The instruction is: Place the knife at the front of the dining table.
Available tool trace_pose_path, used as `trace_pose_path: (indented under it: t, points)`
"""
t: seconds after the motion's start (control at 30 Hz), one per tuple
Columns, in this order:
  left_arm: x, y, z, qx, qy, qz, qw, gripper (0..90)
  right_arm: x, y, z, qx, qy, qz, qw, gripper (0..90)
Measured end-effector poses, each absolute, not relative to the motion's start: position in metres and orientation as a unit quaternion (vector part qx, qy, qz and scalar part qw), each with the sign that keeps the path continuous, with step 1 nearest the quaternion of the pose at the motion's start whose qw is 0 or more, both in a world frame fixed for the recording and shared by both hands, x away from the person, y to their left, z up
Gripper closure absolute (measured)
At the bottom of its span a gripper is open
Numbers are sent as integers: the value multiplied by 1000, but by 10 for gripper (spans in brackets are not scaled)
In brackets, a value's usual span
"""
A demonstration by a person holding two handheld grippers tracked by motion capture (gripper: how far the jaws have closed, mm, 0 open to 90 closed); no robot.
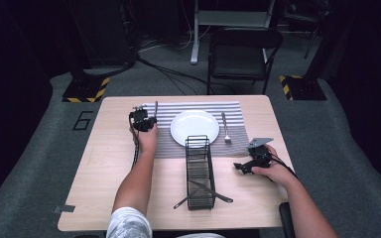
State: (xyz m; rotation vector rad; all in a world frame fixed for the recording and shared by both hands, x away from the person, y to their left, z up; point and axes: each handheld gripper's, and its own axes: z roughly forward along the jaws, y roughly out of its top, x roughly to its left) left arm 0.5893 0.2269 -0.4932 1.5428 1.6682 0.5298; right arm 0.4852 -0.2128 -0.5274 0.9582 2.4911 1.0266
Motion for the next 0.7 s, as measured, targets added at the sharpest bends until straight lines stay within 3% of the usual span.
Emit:
trace_pose_path:
  t: [0.7]
  points:
    - [604,215,-522,599,678,201,376,825,486,-213,-527,331,863,355,140,0]
